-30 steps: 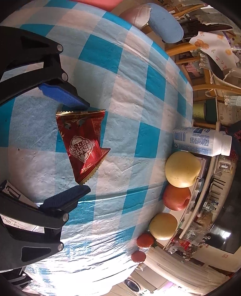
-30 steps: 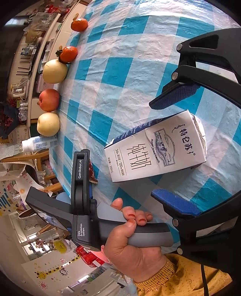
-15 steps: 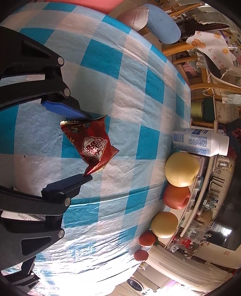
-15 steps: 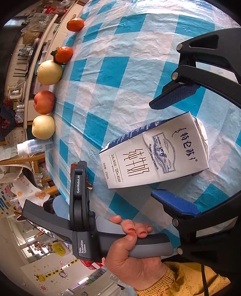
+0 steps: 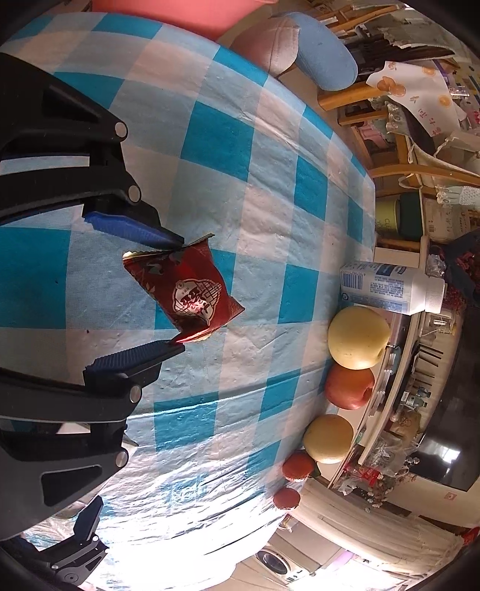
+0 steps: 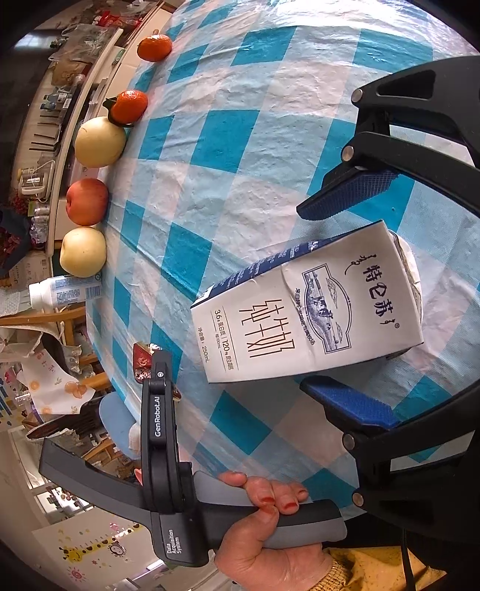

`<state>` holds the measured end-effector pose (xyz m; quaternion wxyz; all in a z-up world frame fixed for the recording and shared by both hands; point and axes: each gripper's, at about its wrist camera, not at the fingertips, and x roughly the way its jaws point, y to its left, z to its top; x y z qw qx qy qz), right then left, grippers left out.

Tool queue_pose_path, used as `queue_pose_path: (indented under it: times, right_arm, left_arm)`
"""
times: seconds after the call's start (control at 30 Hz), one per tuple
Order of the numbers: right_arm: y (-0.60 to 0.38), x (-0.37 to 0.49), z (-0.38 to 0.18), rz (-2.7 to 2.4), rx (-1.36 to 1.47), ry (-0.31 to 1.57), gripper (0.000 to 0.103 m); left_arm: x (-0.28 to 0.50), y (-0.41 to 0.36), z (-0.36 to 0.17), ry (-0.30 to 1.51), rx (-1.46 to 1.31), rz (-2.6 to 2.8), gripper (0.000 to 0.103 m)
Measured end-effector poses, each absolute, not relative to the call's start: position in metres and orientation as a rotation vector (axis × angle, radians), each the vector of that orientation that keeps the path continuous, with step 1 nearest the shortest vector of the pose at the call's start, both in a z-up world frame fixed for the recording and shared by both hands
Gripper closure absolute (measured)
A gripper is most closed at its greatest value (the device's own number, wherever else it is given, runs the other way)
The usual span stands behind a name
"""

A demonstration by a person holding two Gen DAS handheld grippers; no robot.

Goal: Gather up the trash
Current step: 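Lift the red snack bag with the left tool while the right tool grasps the milk carton, then carry the red snack bag and milk carton over the pink bucket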

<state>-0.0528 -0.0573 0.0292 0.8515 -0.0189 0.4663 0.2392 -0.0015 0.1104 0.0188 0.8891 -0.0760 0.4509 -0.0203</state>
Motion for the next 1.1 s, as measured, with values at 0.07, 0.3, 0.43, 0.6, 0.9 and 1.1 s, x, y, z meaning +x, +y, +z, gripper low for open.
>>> queue_pose_path:
  times: [0.07, 0.3, 0.43, 0.6, 0.9, 1.1]
  right_arm:
    - [-0.057, -0.053, 0.029, 0.500, -0.041, 0.981, 0.023]
    - [-0.057, -0.054, 0.028, 0.493, -0.053, 0.970, 0.026]
    - [-0.055, -0.056, 0.027, 0.493, -0.070, 0.964, 0.030]
    - [-0.053, -0.058, 0.027, 0.484, -0.096, 0.950, 0.035]
    - [-0.053, -0.059, 0.027, 0.457, -0.098, 0.929, 0.037]
    - [-0.053, -0.062, 0.031, 0.436, -0.087, 0.903, 0.038]
  left_arm:
    - [-0.007, 0.114, 0.021, 0.933, -0.155, -0.042, 0.051]
    - [-0.027, 0.123, 0.030, 0.918, -0.141, -0.055, 0.051]
    - [-0.038, 0.129, 0.032, 0.908, -0.148, -0.062, 0.051]
    - [-0.044, 0.135, 0.035, 0.892, -0.134, -0.060, 0.051]
    - [-0.052, 0.141, 0.046, 0.850, -0.100, -0.051, 0.051]
    - [-0.056, 0.148, 0.052, 0.828, -0.063, -0.033, 0.051]
